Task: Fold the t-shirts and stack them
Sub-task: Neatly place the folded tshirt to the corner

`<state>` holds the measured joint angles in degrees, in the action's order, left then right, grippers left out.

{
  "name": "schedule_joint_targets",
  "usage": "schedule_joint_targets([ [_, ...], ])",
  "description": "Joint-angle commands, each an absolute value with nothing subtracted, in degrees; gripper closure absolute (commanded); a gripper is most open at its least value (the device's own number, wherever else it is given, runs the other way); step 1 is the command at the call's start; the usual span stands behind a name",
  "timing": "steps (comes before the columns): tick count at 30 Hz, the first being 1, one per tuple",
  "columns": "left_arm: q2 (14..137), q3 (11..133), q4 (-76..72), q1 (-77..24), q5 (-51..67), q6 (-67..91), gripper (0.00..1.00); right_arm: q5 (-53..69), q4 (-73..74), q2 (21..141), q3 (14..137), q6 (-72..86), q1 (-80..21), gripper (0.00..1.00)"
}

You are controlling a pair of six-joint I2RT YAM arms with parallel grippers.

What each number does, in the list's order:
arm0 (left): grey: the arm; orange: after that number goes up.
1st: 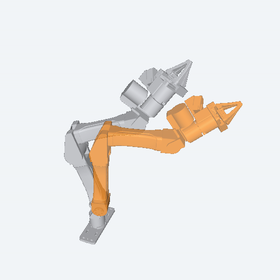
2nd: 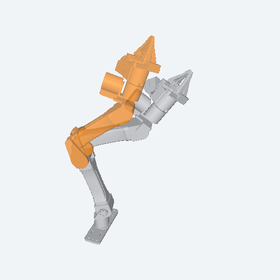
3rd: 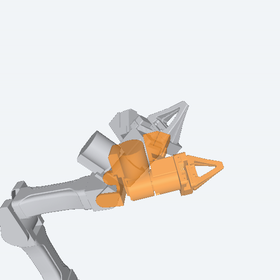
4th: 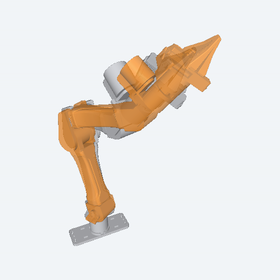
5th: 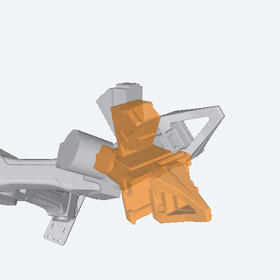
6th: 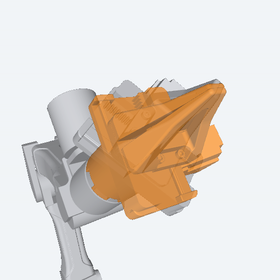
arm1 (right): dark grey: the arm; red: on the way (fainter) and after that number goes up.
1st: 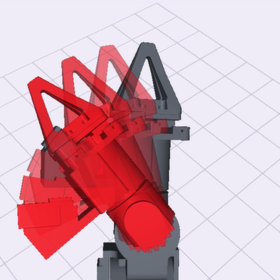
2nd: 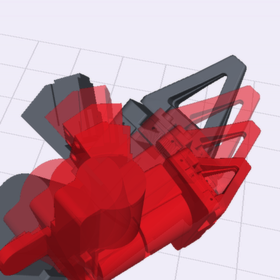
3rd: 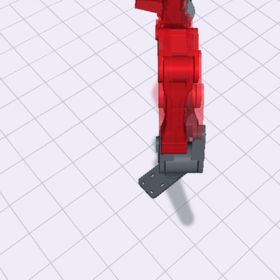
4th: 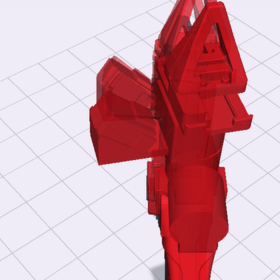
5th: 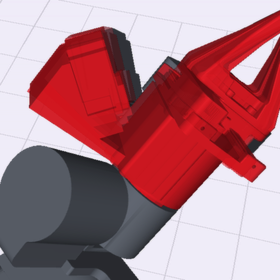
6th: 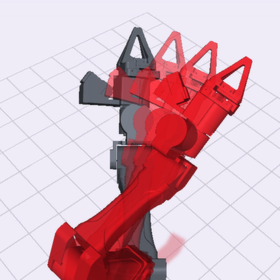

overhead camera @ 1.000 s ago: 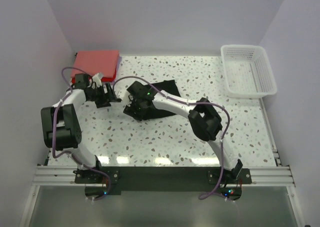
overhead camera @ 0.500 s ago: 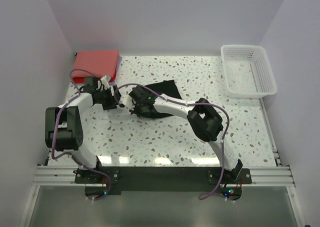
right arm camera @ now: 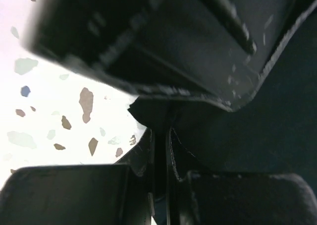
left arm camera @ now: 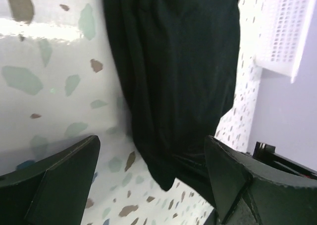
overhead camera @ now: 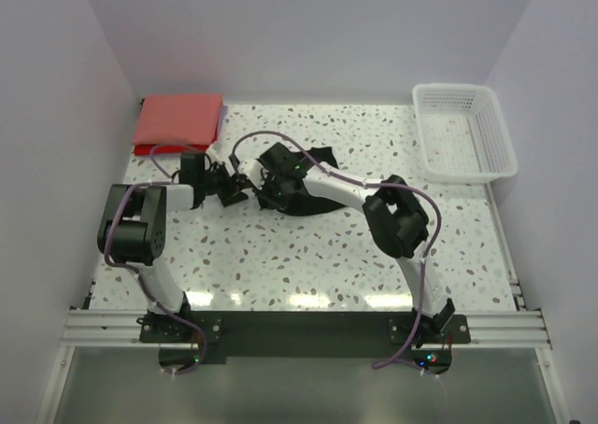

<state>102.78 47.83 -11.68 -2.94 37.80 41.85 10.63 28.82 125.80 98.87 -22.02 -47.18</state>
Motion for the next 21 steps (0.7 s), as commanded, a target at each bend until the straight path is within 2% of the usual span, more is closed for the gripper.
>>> schedule_joint_targets([
  [1,104.2,46.8,-23.2,-4.6,38.8,50.4,0.08,14.9,25.2,121.6,100.3,-18.4,-47.1,1.0],
  [12,109.2,47.4,-24.6,-6.8,29.5,62.4,0.09,12.0,19.2,122.6,105.6,-10.2,-47.2,1.0],
  [21,115.2,56.2,-27.5,-10.4,26.9,66.4,0.31,8.5,17.4,126.3,111.1,-5.1,-47.8,1.0],
])
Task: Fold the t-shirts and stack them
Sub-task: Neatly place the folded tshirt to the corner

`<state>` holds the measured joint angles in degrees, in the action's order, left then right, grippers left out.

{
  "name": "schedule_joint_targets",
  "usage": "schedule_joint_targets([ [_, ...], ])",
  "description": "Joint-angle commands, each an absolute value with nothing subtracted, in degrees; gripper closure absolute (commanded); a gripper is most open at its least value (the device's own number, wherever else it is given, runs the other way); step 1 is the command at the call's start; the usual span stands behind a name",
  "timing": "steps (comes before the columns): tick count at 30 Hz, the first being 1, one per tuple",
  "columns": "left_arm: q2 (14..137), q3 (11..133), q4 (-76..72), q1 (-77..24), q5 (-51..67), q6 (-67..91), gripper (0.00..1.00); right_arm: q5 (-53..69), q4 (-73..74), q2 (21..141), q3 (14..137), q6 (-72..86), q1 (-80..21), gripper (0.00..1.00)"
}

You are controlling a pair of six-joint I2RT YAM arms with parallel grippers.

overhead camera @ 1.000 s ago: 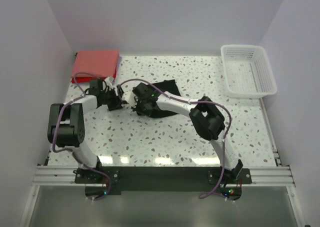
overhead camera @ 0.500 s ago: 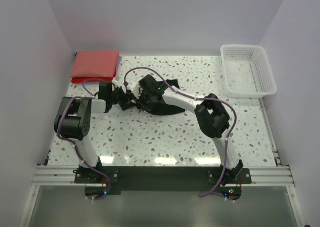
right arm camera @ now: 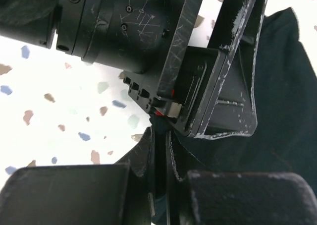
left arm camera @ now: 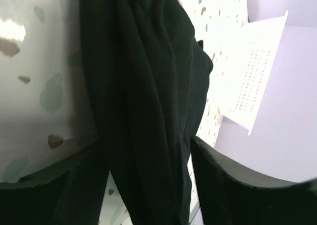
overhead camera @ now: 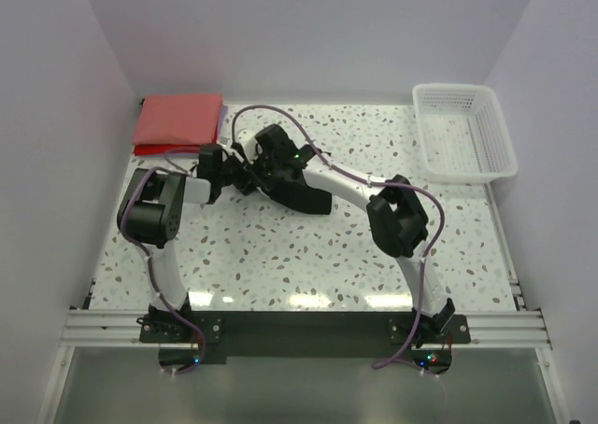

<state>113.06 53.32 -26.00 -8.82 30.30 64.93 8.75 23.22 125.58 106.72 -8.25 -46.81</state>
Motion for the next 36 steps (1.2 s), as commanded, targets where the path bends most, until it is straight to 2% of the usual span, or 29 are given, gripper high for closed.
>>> schedule_joint_targets([
  [1,115.5,56.8,-27.4,-10.5,26.9,66.2,0.34,8.4,17.3,126.5,111.4,-5.0,-47.9,1.0],
  [2,115.7,57.2,-26.7,-10.6,26.5,65.7,0.36,8.1,17.1,126.4,111.5,-4.9,-47.9,1.0],
  [5,115.6,59.3,-25.7,-10.5,26.2,62.9,0.55,8.2,18.2,126.5,112.5,-4.7,-47.9,1.0],
  [6,115.6,60.5,-24.2,-10.4,26.1,61.6,0.61,8.3,18.7,126.5,112.8,-4.7,-48.0,0.95],
  [7,115.8,63.0,-22.9,-9.9,26.1,60.4,0.74,8.3,19.3,126.3,113.3,-4.7,-48.0,0.9],
  [8,116.0,64.3,-20.5,-9.8,26.8,57.2,0.78,8.0,20.5,126.0,113.4,-4.8,-47.8,0.86],
  [9,116.3,65.7,-18.7,-9.5,27.1,55.7,0.87,7.2,20.9,125.3,113.4,-4.9,-47.6,0.82],
  [10,117.0,68.4,-17.2,-8.9,27.5,54.1,0.92,6.6,21.5,124.9,113.3,-4.8,-47.5,0.67],
  [12,117.8,70.8,-12.0,-8.2,28.3,48.9,0.98,5.5,23.2,123.9,112.9,-5.1,-46.5,0.57],
  [13,118.0,73.0,-10.4,-7.5,28.4,47.2,1.0,5.3,23.9,122.9,112.7,-5.4,-46.0,0.53],
  [14,118.6,74.1,-7.2,-7.1,28.5,43.5,1.0,5.2,25.3,122.1,112.5,-5.4,-44.7,0.43],
  [16,119.4,78.8,-2.9,-6.2,28.3,39.0,1.0,5.0,26.6,120.7,111.4,-6.2,-43.4,0.34],
  [17,120.2,80.8,2.1,-6.2,28.0,34.2,1.0,4.9,27.8,118.8,110.7,-6.8,-42.2,0.25],
  [20,122.9,94.0,12.3,-6.0,26.5,23.2,1.0,4.7,29.4,115.1,107.9,-7.9,-39.6,0.13],
  [26,127.4,112.9,28.3,-4.6,27.5,6.6,0.99,4.5,31.8,110.2,102.5,-9.4,-34.6,0.05],
  [28,127.4,117.1,30.1,-3.4,28.0,4.4,0.93,3.8,31.9,109.8,100.8,-10.4,-33.4,0.03],
  [30,127.5,120.2,32.1,-2.7,27.9,2.3,0.91,3.3,32.2,109.3,100.0,-10.9,-32.9,0.02],
  [32,127.4,122.0,33.4,-1.4,29.6,0.3,0.92,2.8,32.2,109.2,99.8,-11.2,-32.2,0.01],
  [33,127.4,124.2,34.1,-1.1,28.4,0.3,0.96,2.6,32.2,109.3,99.5,-11.2,-32.1,0.01],
  [36,126.2,126.5,35.1,-0.2,27.7,-3.2,1.0,2.8,31.9,109.2,99.2,-11.3,-32.0,0.01],
])
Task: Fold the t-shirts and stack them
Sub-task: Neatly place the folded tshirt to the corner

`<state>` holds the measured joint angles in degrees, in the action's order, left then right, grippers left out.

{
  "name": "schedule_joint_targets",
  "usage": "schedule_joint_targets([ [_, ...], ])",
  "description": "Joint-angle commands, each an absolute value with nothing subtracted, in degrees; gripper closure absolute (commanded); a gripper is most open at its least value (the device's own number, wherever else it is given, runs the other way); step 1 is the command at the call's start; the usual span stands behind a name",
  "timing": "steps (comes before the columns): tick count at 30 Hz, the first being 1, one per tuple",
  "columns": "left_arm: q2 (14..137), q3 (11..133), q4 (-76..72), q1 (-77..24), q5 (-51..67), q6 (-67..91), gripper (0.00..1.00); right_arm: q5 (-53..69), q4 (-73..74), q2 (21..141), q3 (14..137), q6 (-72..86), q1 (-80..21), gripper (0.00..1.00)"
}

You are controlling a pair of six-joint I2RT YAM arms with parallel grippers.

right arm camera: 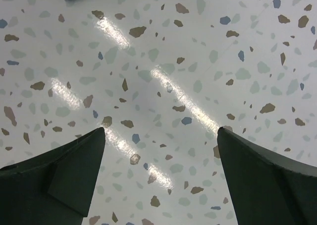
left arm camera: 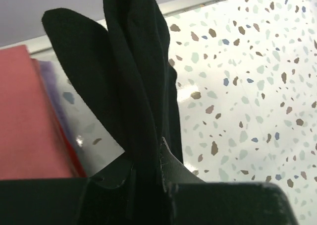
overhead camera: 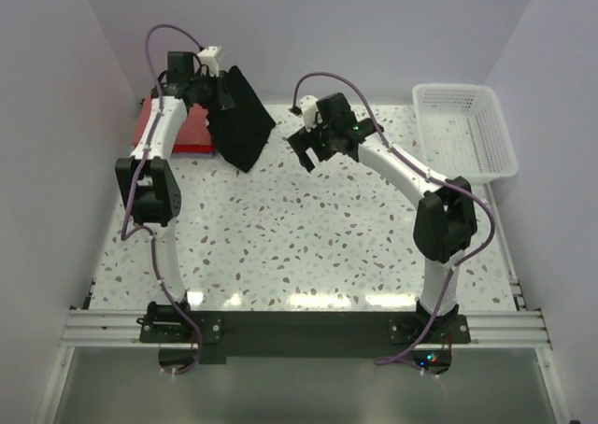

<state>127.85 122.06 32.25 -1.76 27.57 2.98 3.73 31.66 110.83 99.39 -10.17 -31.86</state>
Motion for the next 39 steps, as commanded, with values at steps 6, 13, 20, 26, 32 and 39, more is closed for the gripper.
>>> schedule_joint_targets([
  [6,121.8,125.7,32.8,0.0,26.1,-5.2,1.0,3.0,31.7,109.7,99.4,-12.1,-31.9,0.01],
  [13,118.3,125.2,28.3,2.4,27.6,-2.5,1.0,3.2,32.3,110.3,100.6,-12.9,-32.0,0.01],
  [20,116.4,126.6,27.3,2.8,28.6,-0.8,1.0,2.8,32.7,110.2,100.7,-13.3,-32.0,0.01],
  [26,116.3,127.8,27.4,3.7,29.3,0.7,1.0,2.8,32.9,110.1,100.8,-12.8,-32.0,0.02],
  [32,117.6,130.1,29.2,5.1,28.7,1.1,1.0,2.8,33.1,110.5,101.1,-12.3,-32.0,0.01],
  [39,118.6,130.3,30.8,6.8,28.5,-1.0,1.0,2.8,33.7,111.6,102.2,-11.9,-32.0,0.01],
])
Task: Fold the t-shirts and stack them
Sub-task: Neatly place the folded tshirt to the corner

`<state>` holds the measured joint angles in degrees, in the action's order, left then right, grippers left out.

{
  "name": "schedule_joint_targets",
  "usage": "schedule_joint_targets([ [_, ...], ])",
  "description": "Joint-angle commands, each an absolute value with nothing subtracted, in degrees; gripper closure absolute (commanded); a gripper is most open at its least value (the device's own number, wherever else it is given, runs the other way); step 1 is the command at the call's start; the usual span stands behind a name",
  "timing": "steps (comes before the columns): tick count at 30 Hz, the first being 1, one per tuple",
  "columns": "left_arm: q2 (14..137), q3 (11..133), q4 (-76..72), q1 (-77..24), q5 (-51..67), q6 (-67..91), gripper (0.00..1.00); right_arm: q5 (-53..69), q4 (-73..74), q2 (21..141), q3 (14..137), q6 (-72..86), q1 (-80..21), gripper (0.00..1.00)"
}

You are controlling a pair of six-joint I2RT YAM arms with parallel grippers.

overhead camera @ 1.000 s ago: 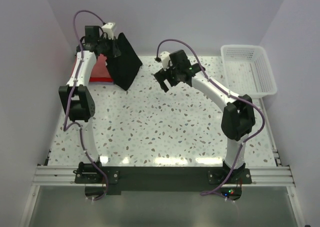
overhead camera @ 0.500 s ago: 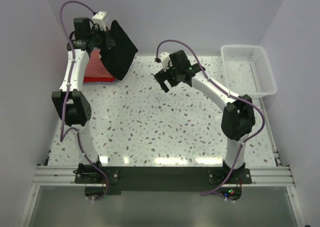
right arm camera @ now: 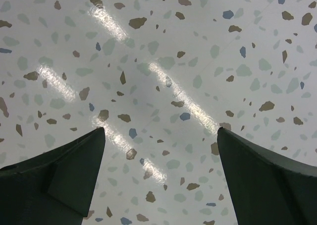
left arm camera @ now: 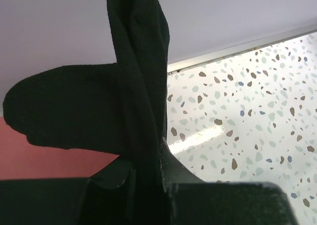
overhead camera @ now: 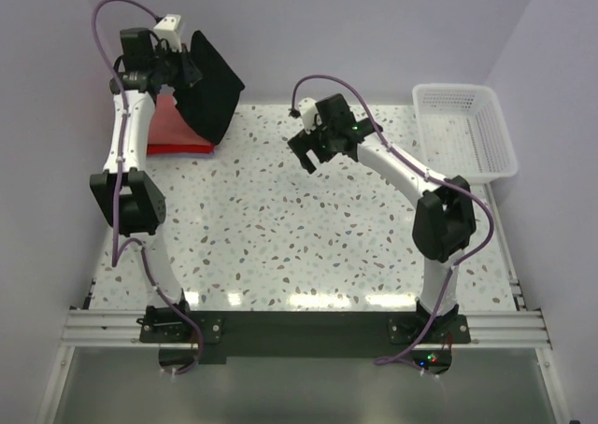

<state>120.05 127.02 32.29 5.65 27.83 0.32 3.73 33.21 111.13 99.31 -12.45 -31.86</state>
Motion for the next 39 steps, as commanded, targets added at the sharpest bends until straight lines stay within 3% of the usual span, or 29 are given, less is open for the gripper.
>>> schedule_joint_targets([
  [1,118.9,130.3,31.3,6.9,28.3,-2.2,1.0,2.9,33.9,111.9,102.5,-11.9,-32.0,0.01],
  [18,127.6,133.4,30.8,11.6,26.3,-10.8,1.0,2.7,37.4,116.2,108.1,-11.3,-32.0,0.01],
  [39,135.8,130.4,13.6,18.4,23.5,-19.6,0.99,2.5,41.7,122.2,116.3,-11.5,-32.0,0.01],
])
